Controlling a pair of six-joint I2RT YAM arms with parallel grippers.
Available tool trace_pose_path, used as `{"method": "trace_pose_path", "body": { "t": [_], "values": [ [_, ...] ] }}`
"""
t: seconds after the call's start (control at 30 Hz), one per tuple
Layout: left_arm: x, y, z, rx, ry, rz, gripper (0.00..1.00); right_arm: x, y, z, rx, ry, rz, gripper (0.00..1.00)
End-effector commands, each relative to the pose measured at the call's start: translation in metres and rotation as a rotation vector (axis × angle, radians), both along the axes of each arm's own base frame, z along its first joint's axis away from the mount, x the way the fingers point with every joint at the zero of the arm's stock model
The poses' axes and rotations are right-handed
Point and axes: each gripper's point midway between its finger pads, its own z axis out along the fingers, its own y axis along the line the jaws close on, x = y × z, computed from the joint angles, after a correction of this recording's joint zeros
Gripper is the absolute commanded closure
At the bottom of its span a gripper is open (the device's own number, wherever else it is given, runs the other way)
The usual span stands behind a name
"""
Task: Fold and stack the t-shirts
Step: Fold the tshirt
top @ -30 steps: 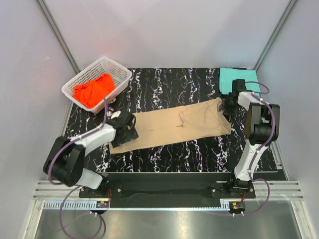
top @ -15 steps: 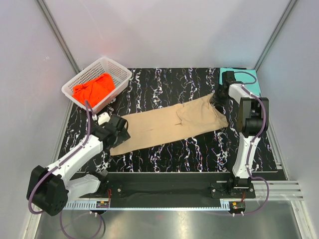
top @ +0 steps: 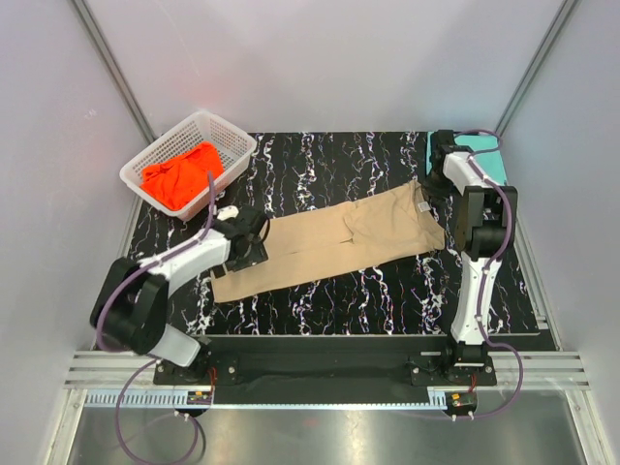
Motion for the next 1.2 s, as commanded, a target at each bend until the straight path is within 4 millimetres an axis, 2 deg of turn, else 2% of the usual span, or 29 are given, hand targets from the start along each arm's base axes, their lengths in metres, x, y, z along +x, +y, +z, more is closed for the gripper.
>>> {"method": "trace_pose_path", "body": {
  "t": [0.0,0.07,0.1,0.13,0.17,0.27,0.3,0.33,0.4,0.43,0.47,0.5,0.6,0.77,0.87,0.97,1.0,1.1,1.13,1.17],
  "values": [
    [0.017,0.005,-0.006,0.051,0.002,0.023,0.05,-0.001,-0.012,0.054,-0.053,-0.078,-0.057,0.68],
    [0.015,0.008,-0.018,0.033,0.026,0.058,0.05,-0.003,-0.004,0.076,-0.006,-0.120,-0.066,0.68],
    [0.018,0.003,-0.022,-0.010,0.022,0.064,0.05,-0.010,-0.001,0.078,0.025,-0.115,-0.111,0.68],
    [0.014,0.008,-0.030,-0.030,0.036,0.093,0.05,-0.014,0.002,0.082,0.049,-0.118,-0.143,0.67],
    [0.015,0.003,-0.033,-0.077,0.036,0.097,0.05,-0.024,0.012,0.084,0.117,-0.111,-0.204,0.67],
    [0.006,0.013,-0.045,-0.102,0.072,0.153,0.05,-0.045,0.027,0.083,0.224,-0.074,-0.330,0.66],
    [0.003,0.015,-0.046,-0.097,0.081,0.160,0.05,-0.050,0.037,0.074,0.275,-0.059,-0.360,0.65],
    [0.000,0.019,-0.047,-0.082,0.090,0.171,0.05,-0.052,0.047,0.075,0.335,-0.060,-0.365,0.63],
    [-0.010,0.027,-0.051,-0.045,0.113,0.191,0.05,-0.055,0.055,0.065,0.395,-0.062,-0.410,0.61],
    [-0.012,0.028,-0.052,-0.047,0.111,0.213,0.05,-0.057,0.058,0.066,0.412,-0.067,-0.423,0.58],
    [-0.014,0.028,-0.053,-0.056,0.109,0.224,0.05,-0.059,0.071,0.065,0.426,-0.063,-0.415,0.58],
    [-0.022,0.029,-0.059,-0.064,0.120,0.244,0.05,-0.066,0.077,0.058,0.439,-0.045,-0.444,0.58],
    [-0.033,0.026,-0.062,-0.106,0.114,0.264,0.05,-0.075,0.088,0.060,0.443,-0.041,-0.495,0.57],
    [-0.041,0.039,-0.048,-0.081,0.062,0.311,0.06,-0.081,0.109,0.065,0.405,-0.018,-0.521,0.54],
    [-0.038,0.044,-0.033,-0.061,0.033,0.320,0.06,-0.081,0.121,0.056,0.426,-0.010,-0.532,0.53],
    [-0.031,0.048,-0.010,-0.053,-0.024,0.327,0.06,-0.080,0.131,0.045,0.401,-0.006,-0.517,0.52],
    [-0.024,0.049,0.004,-0.058,-0.066,0.325,0.06,-0.079,0.133,0.043,0.391,-0.010,-0.508,0.52],
    [-0.018,0.063,0.029,0.006,-0.132,0.341,0.06,-0.074,0.133,0.030,0.353,-0.006,-0.492,0.52],
    [-0.016,0.066,0.038,0.013,-0.158,0.344,0.06,-0.074,0.130,0.020,0.321,0.008,-0.489,0.52],
    [-0.019,0.072,0.044,0.041,-0.165,0.350,0.06,-0.069,0.127,0.021,0.301,-0.002,-0.464,0.52]
  ]
}}
